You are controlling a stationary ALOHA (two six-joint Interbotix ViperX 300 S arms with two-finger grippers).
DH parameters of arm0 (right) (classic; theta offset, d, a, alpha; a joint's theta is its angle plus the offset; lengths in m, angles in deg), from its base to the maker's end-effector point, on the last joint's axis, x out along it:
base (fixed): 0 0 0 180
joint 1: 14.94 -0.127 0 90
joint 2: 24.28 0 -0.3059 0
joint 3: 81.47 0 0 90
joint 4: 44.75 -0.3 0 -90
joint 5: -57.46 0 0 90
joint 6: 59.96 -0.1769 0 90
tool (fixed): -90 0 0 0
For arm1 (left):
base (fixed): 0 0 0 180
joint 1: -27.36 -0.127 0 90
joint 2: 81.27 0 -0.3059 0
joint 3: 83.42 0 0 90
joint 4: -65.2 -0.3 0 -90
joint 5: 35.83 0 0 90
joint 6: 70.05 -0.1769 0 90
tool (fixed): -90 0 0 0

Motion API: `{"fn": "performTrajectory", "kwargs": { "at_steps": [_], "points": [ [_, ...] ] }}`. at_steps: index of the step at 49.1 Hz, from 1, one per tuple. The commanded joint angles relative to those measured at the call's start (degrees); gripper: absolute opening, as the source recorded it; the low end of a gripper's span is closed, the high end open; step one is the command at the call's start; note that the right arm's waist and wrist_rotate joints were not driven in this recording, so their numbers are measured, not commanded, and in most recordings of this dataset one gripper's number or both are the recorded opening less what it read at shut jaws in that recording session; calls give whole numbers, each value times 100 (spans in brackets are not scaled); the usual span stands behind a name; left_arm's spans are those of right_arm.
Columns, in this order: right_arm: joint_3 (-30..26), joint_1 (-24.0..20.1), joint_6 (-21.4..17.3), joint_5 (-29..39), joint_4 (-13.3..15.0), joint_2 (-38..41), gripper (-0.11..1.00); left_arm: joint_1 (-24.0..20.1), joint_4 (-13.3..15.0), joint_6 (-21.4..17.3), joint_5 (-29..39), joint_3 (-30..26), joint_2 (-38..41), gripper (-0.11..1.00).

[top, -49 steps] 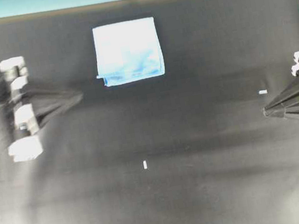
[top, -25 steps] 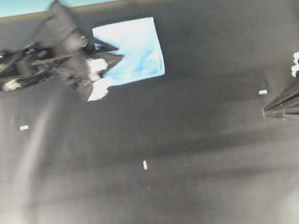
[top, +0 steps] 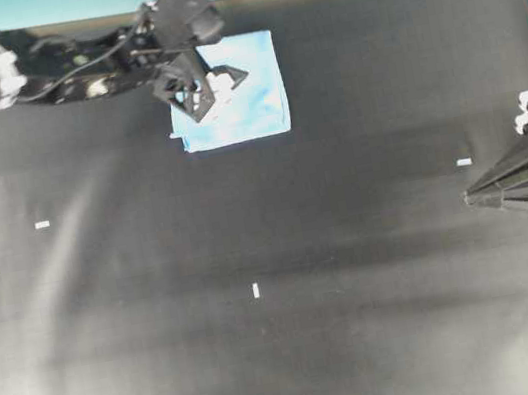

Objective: Push a blue cloth with the left arm to wipe the desk.
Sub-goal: 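Lower the left gripper onto the blue cloth and press it down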

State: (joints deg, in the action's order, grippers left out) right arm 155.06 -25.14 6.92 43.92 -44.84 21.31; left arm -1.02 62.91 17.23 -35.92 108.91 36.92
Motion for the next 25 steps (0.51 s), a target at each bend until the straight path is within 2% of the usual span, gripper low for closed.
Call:
{"fn": "performTrajectory", "kwargs": {
  "at_steps": [1,25],
  "points": [
    [-9,0,0,-26,-9,26,-1,-62,-18,18,62,-158,193,83],
    [35,9,-9,-26,-9,18,-1,44,-18,62,26,193,369,83]
  ]
}}
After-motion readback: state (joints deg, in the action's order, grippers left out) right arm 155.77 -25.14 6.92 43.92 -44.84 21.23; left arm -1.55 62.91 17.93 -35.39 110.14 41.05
